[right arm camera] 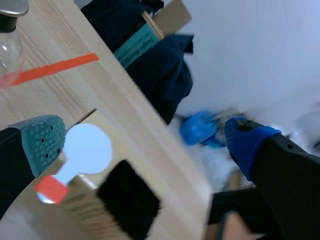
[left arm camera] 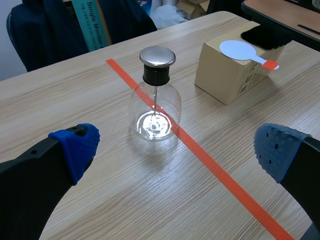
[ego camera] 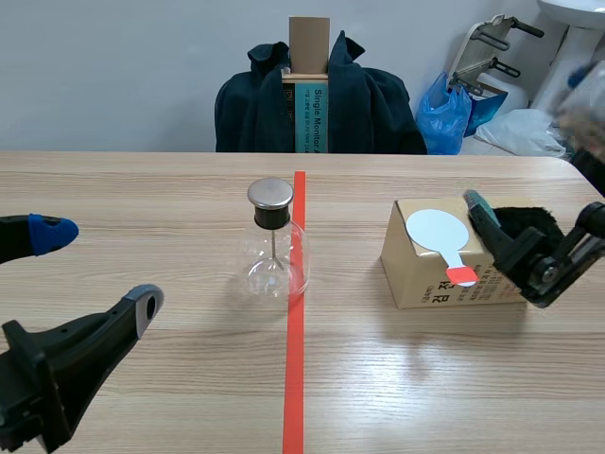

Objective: Do the electroscope experiment.
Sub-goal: 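Pick up the white charging plate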

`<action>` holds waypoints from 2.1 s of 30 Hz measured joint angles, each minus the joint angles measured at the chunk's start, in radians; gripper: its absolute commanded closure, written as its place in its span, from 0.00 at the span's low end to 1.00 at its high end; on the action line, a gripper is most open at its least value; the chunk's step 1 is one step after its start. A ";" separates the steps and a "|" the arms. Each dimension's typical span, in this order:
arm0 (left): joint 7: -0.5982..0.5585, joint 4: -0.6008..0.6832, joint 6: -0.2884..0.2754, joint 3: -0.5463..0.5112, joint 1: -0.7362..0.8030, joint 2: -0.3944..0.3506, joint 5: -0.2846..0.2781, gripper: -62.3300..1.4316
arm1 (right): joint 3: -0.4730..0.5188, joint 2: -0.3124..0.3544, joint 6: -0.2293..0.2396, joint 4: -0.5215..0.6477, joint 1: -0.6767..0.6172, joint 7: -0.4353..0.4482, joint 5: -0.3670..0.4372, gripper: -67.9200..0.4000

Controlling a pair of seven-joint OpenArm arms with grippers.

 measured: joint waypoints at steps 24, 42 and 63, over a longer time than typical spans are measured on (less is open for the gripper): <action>0.000 0.000 0.000 0.000 0.000 0.000 0.000 0.00 | -0.037 -0.130 -0.503 -0.530 -0.004 0.288 -0.812 0.00; 0.000 0.000 0.000 0.000 0.000 0.000 0.000 0.00 | -0.277 -0.230 -0.554 -0.726 0.252 0.052 -0.908 0.00; 0.000 0.000 0.000 0.000 0.000 0.000 0.000 0.00 | -0.349 -0.230 -0.554 -0.725 0.293 -0.036 -0.906 0.36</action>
